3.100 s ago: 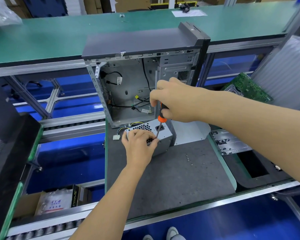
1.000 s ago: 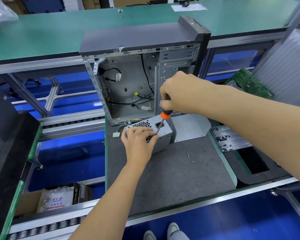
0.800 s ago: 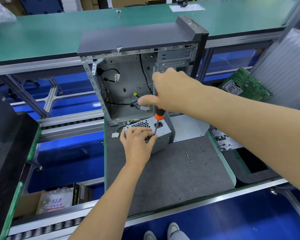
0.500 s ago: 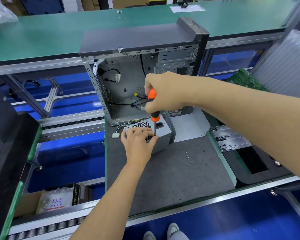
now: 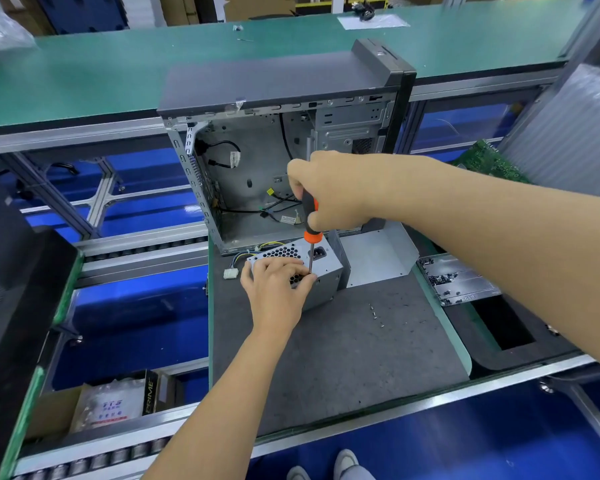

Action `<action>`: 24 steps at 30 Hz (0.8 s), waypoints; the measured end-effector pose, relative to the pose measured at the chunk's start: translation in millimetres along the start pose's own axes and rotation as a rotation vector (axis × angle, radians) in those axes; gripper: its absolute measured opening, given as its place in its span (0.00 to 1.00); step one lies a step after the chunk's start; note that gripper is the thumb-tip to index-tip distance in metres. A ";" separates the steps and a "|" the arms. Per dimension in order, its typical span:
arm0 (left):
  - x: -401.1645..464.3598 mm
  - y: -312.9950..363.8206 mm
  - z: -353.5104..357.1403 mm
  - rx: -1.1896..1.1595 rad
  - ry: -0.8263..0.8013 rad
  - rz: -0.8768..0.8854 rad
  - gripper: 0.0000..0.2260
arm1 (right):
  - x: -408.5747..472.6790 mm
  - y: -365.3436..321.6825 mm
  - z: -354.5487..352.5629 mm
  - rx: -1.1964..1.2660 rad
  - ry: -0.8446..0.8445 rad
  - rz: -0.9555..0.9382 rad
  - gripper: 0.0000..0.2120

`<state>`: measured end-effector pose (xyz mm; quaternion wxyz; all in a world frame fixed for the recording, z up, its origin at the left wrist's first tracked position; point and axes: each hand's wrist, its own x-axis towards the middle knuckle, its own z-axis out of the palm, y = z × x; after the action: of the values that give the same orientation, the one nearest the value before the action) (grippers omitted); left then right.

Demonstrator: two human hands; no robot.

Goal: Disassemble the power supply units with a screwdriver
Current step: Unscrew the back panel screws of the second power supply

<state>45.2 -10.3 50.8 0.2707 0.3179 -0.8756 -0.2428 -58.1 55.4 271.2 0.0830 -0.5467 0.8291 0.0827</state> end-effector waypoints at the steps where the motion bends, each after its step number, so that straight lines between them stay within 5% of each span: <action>1: 0.1 0.1 0.2 -0.003 0.001 -0.002 0.05 | -0.1 -0.3 0.5 0.002 -0.005 -0.006 0.17; 6: -0.1 -0.1 0.8 -0.010 0.012 0.004 0.04 | -0.2 -5.6 1.1 -0.130 0.079 0.157 0.28; 12: 1.0 -0.7 0.7 0.000 -0.008 -0.011 0.04 | -1.3 -2.4 -0.2 -0.010 0.018 0.050 0.14; 19: 0.6 -0.3 0.9 0.000 0.002 -0.019 0.04 | -0.9 -5.4 0.2 -0.187 0.046 0.093 0.32; 24: 1.2 0.5 1.7 0.005 -0.008 -0.025 0.04 | -0.5 -1.6 1.6 -0.047 0.057 0.061 0.14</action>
<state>43.1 -10.4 50.2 0.2635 0.3286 -0.8732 -0.2453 -56.3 55.6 269.7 0.0438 -0.5254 0.8451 0.0890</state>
